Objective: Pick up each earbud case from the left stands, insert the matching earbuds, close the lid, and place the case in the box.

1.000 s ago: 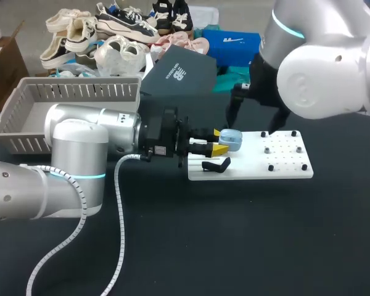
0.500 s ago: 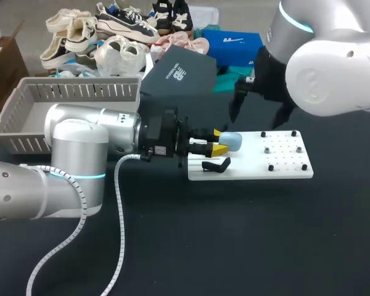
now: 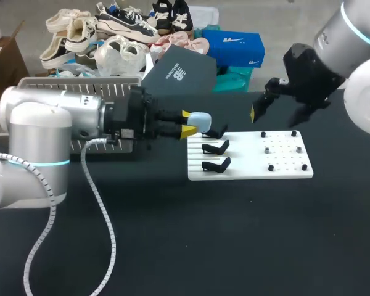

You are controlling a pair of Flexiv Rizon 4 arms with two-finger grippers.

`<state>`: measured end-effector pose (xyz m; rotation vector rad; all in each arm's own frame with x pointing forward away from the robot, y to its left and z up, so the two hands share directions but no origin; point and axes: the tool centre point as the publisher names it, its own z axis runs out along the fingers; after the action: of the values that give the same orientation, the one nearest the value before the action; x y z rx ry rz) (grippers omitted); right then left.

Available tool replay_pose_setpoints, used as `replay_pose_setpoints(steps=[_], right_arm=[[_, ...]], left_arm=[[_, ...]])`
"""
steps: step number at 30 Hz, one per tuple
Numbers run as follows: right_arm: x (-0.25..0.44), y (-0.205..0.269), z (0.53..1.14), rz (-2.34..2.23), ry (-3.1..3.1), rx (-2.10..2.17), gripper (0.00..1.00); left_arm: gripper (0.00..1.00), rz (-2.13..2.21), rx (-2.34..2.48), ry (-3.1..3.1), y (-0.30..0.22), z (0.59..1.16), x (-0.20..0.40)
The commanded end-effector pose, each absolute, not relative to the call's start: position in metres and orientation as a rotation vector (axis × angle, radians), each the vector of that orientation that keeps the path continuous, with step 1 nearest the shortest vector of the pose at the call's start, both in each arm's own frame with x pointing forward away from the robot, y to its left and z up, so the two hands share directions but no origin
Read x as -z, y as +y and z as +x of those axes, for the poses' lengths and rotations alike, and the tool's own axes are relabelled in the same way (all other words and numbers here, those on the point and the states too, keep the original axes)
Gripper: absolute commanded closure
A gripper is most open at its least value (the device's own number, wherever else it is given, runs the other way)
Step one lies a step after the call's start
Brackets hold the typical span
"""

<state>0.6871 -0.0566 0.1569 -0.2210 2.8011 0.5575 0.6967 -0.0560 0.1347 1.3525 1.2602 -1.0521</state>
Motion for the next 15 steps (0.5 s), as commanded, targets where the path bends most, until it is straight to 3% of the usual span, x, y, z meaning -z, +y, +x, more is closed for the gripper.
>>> replay_pose_setpoints(steps=[1,15], right_arm=[[-0.160,-0.068,0.670,-0.202,2.682,-0.578,0.00],[-0.159,-0.072,0.667,-0.193,2.639,-0.606,0.00]], left_arm=[[1.00,1.257,0.918,1.385,-0.011,0.669,-0.151],[1.00,1.061,0.817,1.622,0.084,0.679,-0.159]])
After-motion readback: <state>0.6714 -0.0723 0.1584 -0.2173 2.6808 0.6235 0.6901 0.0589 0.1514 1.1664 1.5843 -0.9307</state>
